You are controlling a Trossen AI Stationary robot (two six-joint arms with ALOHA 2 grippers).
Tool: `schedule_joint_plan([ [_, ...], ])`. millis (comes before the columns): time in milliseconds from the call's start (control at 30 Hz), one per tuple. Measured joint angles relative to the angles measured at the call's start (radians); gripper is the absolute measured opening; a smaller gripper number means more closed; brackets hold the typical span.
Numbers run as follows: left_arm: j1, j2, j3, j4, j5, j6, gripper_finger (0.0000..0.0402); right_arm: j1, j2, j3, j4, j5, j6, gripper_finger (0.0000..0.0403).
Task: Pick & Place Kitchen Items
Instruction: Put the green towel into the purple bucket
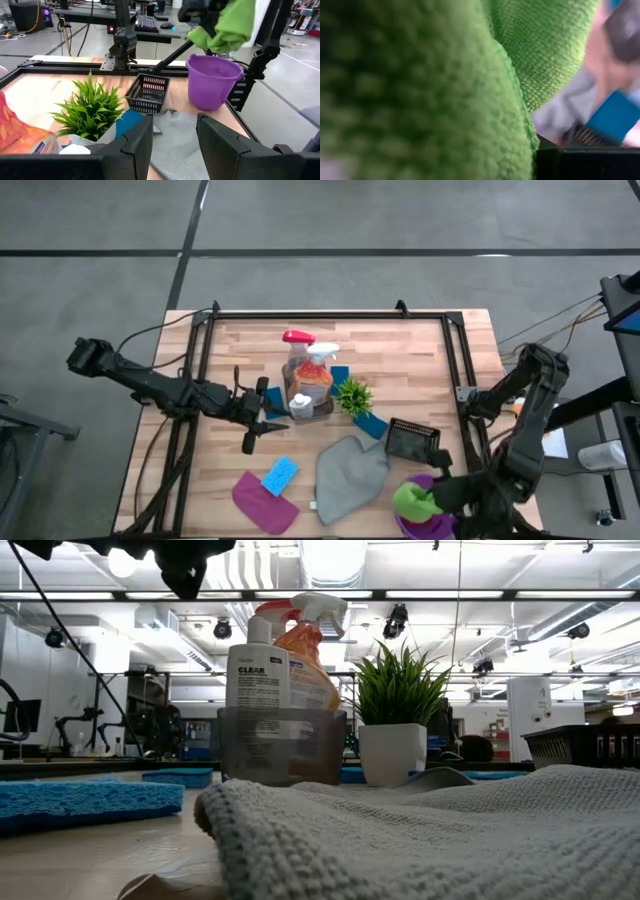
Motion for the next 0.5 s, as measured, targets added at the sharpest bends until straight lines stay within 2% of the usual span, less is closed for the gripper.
schedule_joint_plan([
  [200, 0.0, 0.0, 0.0, -0.007, -0.008, 0.002, 0.0155, 0.0, 0.151, 0.156, -0.235, -0.128, 0.158, 0.0018],
  [300, 0.0, 0.0, 0.0, -0.007, -0.008, 0.003, 0.0155, 0.0, 0.204, 0.192, -0.336, -0.154, 0.222, 0.0018],
  [500, 0.0, 0.0, 0.0, -0.007, -0.011, 0.014, 0.0155, -0.003, 0.235, 0.202, -0.363, -0.168, 0.247, 0.0018],
])
